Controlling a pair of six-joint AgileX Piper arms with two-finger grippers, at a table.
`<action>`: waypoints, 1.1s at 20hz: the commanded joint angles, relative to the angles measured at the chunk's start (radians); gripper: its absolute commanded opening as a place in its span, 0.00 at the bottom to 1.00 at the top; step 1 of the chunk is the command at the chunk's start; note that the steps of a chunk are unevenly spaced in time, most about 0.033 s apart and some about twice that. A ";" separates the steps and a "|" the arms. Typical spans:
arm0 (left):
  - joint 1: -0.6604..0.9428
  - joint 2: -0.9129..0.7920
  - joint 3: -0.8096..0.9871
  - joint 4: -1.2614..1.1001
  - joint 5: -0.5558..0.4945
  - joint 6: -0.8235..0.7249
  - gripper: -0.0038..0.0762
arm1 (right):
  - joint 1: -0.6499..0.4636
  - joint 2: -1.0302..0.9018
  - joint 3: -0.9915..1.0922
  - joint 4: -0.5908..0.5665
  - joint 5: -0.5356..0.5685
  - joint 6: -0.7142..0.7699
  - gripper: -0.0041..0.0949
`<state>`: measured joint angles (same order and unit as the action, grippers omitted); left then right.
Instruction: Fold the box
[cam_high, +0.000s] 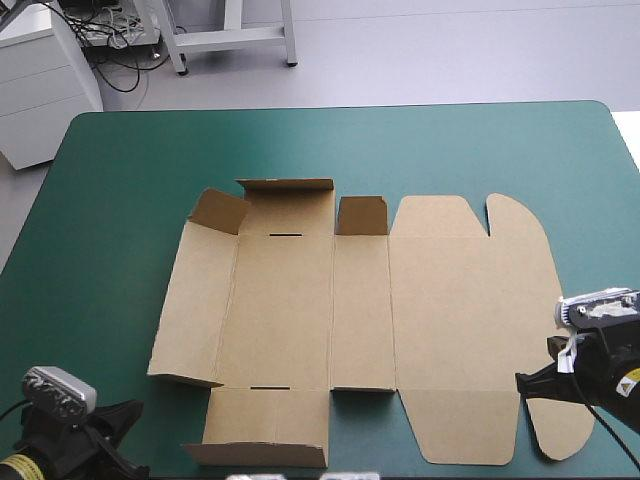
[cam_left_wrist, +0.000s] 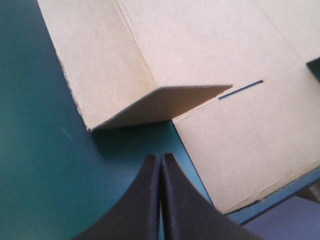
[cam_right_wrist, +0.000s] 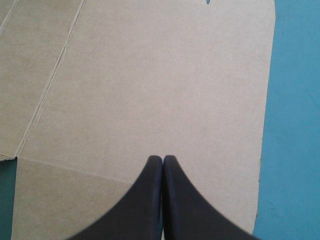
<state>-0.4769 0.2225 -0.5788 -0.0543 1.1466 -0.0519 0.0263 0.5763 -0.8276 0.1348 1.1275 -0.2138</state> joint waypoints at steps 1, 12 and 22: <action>-0.005 0.044 -0.166 0.002 0.045 -0.007 0.01 | -0.006 -0.034 -0.024 -0.011 -0.042 -0.007 0.02; -0.005 0.483 -0.464 0.235 0.086 -0.005 0.01 | -0.006 -0.034 0.059 0.000 -0.032 -0.003 0.02; -0.002 0.791 -0.488 0.246 -0.027 0.052 0.04 | -0.006 -0.077 0.138 0.000 -0.084 -0.008 0.02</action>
<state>-0.4769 0.9993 -1.0328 0.1805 1.1800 0.0000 0.0263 0.5024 -0.6668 0.1299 1.1027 -0.2146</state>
